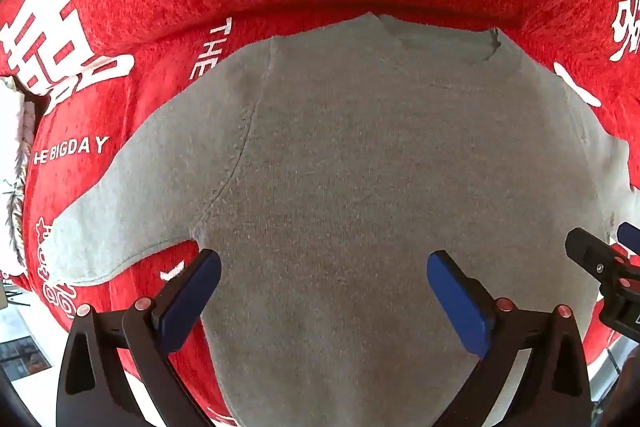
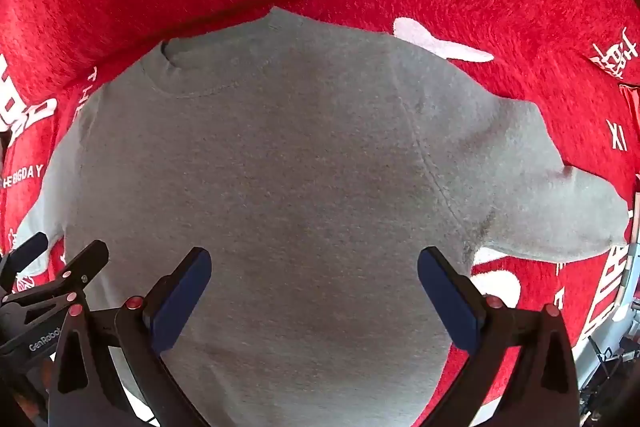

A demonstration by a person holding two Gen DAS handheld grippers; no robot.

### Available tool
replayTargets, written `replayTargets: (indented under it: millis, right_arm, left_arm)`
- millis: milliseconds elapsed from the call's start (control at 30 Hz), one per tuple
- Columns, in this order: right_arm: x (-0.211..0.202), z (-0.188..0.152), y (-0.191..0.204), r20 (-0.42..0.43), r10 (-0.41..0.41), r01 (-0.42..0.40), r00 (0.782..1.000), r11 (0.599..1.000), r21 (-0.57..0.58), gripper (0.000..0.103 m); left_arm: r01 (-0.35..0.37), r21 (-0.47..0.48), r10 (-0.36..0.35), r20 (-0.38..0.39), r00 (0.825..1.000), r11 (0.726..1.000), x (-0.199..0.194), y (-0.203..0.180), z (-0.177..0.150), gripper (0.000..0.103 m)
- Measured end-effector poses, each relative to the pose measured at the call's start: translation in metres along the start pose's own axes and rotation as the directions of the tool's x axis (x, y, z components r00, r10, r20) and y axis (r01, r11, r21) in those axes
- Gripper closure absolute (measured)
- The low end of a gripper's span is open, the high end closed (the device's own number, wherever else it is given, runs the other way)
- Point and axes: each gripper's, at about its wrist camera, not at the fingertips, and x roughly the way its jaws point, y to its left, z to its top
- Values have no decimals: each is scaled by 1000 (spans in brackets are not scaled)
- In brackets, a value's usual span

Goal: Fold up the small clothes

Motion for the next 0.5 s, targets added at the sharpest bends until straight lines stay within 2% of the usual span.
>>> replayTargets:
  millis: [500]
  right_arm:
    - [2, 1, 0, -2, -14, 14, 1000, 1000, -14, 0]
  left_arm:
    - [-21, 7, 21, 7, 1000, 1000, 1, 5, -3, 0]
